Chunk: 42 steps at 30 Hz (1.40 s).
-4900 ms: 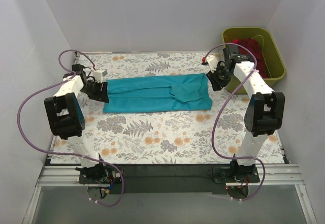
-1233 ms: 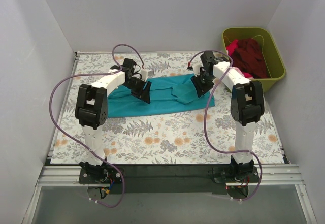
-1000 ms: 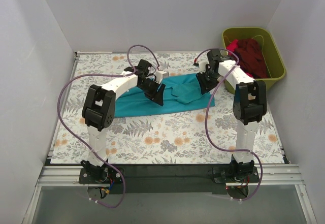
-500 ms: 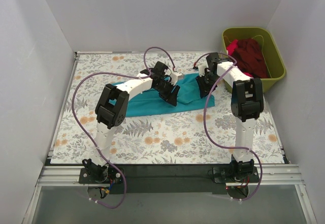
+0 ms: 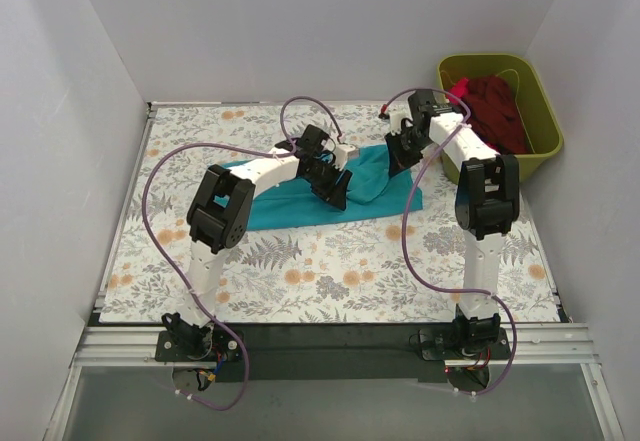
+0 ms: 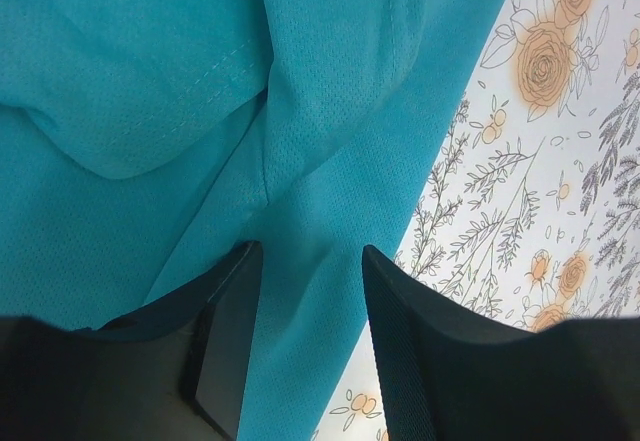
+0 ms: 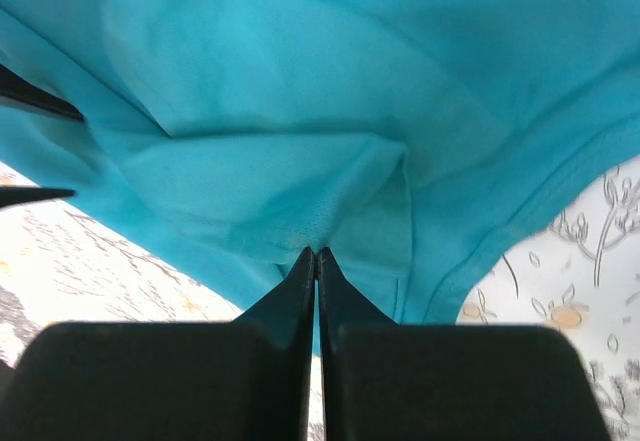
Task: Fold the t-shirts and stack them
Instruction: Fold the tshirt
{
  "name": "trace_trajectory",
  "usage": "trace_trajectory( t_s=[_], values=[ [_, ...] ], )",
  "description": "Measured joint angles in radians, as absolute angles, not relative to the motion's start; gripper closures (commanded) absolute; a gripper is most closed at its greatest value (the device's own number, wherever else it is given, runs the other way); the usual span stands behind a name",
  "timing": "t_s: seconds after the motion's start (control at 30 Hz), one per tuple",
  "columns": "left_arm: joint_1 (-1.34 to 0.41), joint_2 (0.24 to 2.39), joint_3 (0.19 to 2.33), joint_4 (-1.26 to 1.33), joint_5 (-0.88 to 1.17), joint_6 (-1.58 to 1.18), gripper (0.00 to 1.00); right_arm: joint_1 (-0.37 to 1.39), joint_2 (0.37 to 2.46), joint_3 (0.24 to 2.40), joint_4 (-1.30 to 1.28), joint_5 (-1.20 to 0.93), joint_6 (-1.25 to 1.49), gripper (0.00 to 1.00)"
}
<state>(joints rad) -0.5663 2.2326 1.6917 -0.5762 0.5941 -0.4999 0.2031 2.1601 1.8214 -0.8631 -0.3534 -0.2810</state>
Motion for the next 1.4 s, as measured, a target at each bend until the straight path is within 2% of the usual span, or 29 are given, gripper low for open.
trace_trajectory(
  t_s=[0.4,0.97,1.4],
  values=[
    [-0.566,2.176,1.621,-0.529,0.595,-0.541,0.57,0.202,2.307,1.98,-0.845,-0.535,-0.192,0.99],
    [-0.578,2.082,1.485,-0.3,0.57,-0.695,0.58,0.115,2.323,1.908,-0.701,-0.614,-0.004,0.99],
    [-0.709,2.12,1.474,-0.191,0.511,-0.786,0.56,0.12,2.317,1.842,-0.629,-0.668,0.059,0.99]
  ],
)
